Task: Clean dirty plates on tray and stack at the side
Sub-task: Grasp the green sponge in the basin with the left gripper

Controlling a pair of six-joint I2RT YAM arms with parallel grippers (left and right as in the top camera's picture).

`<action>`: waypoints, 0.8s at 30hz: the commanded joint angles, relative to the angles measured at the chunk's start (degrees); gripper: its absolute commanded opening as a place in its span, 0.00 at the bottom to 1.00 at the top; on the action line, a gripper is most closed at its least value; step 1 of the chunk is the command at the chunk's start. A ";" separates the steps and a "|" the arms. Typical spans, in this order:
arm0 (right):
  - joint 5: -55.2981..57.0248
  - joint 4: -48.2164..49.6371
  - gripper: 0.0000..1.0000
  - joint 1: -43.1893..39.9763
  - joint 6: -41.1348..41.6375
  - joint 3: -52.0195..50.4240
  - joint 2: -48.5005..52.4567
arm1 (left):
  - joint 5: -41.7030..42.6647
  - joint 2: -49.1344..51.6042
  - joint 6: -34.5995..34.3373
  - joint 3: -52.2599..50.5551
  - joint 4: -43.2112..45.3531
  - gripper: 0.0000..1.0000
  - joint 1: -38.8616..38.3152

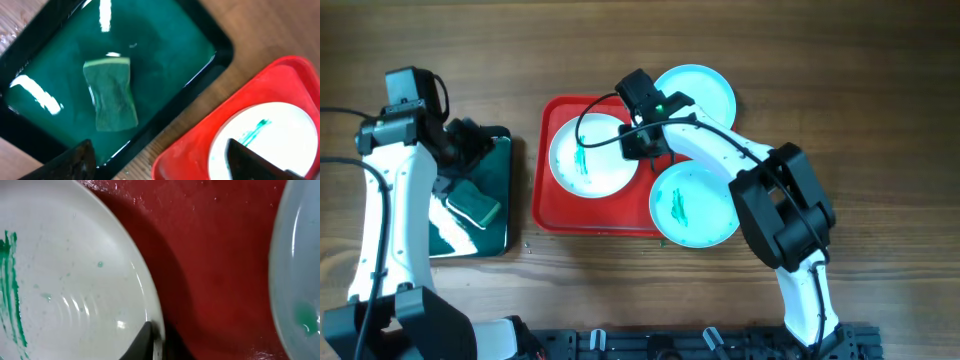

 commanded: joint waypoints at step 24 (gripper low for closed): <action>-1.55 2.73 0.04 1.88 -1.11 0.98 1.66 | -7.96 0.98 10.99 -25.44 29.51 0.54 0.24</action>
